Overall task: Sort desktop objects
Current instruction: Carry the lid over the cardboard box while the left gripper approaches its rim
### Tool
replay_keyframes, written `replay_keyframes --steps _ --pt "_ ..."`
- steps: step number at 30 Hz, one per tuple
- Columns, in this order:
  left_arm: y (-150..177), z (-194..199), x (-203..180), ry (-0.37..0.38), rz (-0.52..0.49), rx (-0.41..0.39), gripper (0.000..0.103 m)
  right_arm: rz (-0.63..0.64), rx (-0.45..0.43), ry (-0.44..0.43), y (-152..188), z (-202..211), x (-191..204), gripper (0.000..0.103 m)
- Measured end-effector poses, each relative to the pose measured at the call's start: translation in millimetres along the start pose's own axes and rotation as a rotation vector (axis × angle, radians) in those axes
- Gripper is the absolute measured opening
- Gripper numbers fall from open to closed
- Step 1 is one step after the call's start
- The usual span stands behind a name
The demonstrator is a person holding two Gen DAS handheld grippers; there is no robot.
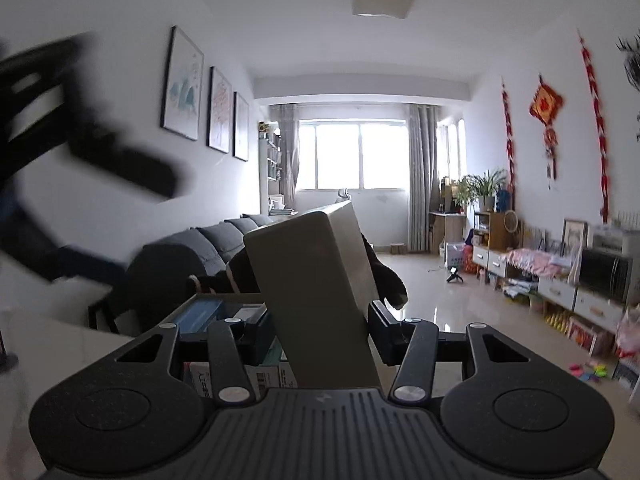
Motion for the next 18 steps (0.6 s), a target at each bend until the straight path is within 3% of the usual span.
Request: replay_keyframes --steps 7,11,14,17,18 --pt "-5.8 -38.5 -21.2 -0.013 -0.03 0.071 0.102 0.069 0.007 0.013 2.3 -3.2 17.5 0.053" --pt "-11.4 -58.8 -25.6 -0.046 -0.014 0.088 0.095 0.118 0.014 0.025 5.5 -5.1 29.3 0.053" --pt "-11.3 -69.2 -21.1 -0.09 -0.01 0.085 0.085 0.169 0.017 0.037 9.5 -7.4 36.6 0.053" --pt "-11.7 -68.4 -12.7 -0.135 0.004 0.079 0.069 0.219 0.019 0.046 12.6 -10.1 43.0 0.053" --pt "-13.7 -60.0 -8.9 -0.142 0.015 0.078 0.059 0.234 0.019 0.048 13.9 -10.5 44.9 0.053"
Point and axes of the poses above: each gripper's, at about its wrist camera, not at the fingertips, and z roughly against the way its jaws point, x to its left, y to its underside, the point moved 8 cm from there along -z, roughly the way its jaws point, and after that the axes turned 15 degrees about z, right-handed, at the moved point
